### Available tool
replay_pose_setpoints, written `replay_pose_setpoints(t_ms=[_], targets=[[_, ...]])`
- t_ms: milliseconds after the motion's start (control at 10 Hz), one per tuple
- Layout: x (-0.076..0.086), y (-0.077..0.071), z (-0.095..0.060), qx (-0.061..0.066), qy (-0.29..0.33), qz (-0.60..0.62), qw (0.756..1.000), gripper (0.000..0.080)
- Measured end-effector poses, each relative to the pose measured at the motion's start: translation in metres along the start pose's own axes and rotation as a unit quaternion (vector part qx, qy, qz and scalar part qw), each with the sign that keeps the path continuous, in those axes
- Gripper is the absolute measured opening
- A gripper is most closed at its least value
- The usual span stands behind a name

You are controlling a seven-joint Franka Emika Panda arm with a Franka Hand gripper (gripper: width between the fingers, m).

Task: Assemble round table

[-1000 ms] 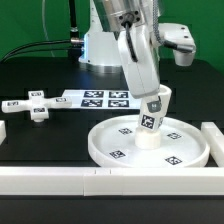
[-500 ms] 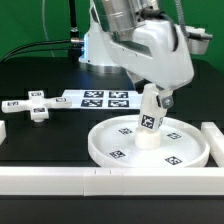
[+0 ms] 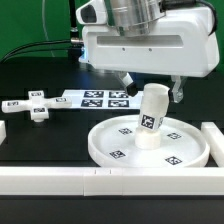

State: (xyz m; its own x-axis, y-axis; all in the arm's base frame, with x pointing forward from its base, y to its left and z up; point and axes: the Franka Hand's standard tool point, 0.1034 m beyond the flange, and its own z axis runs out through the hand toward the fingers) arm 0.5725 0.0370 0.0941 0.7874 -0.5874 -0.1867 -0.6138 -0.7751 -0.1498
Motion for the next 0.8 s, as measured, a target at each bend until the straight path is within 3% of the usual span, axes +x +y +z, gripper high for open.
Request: replay_pose_setpoints(t_ms=[100, 200, 500, 800], targets=[[0.0, 0.0, 0.0, -0.006, 0.002, -0.058, 0.998, 0.0649], [-0.002, -0.002, 0.0, -0.028, 0.01, -0.13, 0.991, 0.0649], [-0.007, -0.012, 0.0, -0.061, 0.016, -0.283, 0.957, 0.0649], [-0.006, -0.01, 0.001, -0.062, 0.009, -0.372, 0.926, 0.0649]])
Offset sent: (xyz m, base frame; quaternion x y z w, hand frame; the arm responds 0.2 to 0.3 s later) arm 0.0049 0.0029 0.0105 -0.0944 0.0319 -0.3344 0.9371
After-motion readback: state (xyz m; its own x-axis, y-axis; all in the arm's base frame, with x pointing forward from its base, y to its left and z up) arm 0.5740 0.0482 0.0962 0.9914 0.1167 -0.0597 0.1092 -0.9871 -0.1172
